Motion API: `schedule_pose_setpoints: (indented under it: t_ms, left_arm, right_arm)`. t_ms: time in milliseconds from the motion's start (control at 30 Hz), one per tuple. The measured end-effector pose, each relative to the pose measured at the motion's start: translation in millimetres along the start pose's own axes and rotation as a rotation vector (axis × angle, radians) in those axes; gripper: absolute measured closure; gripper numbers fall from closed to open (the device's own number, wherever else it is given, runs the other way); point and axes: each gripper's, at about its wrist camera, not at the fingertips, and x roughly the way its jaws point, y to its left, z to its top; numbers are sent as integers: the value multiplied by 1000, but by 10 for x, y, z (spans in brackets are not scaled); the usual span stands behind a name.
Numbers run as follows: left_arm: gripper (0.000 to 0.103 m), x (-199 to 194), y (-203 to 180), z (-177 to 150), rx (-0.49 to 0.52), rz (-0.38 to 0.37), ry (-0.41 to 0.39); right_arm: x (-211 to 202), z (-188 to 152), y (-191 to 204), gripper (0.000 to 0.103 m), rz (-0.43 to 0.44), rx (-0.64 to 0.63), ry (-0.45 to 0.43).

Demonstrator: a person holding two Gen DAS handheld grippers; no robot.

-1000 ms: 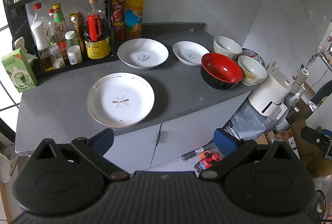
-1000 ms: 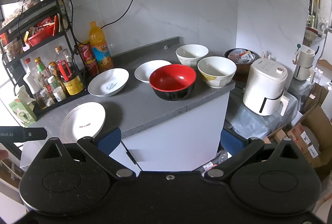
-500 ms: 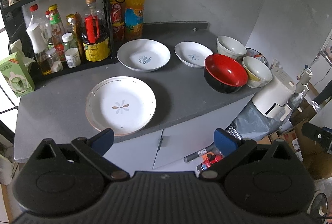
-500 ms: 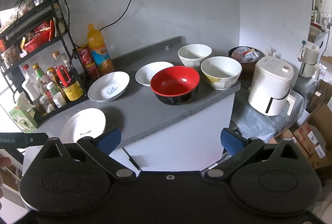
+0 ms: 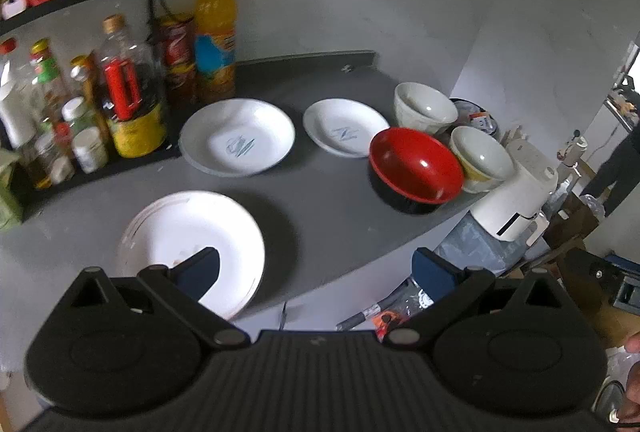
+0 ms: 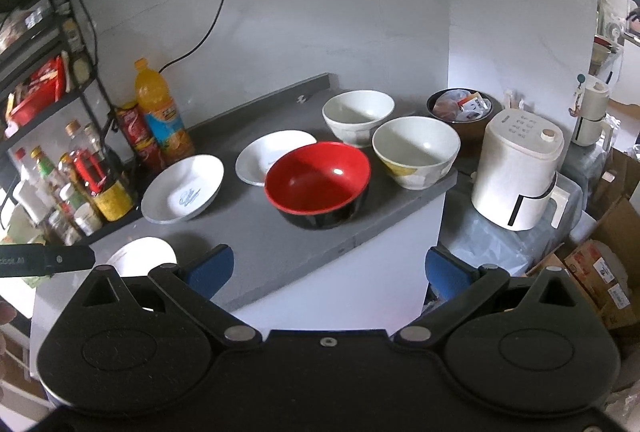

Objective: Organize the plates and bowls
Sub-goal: 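Move both tools toward the yellow-rimmed white bowl beside the red bowl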

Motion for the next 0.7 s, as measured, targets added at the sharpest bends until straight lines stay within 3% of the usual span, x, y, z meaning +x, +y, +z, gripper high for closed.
schedule_pose_setpoints:
  t_ms: [500,700]
  left_arm:
    - [1,625,-100,565,88,-122,16]
    - [1,836,-180,698,122,-156,22]
  right_arm:
    - [397,237,-86,0,-49,150,-43]
    - [500,235,-76,0,-113,171,-49]
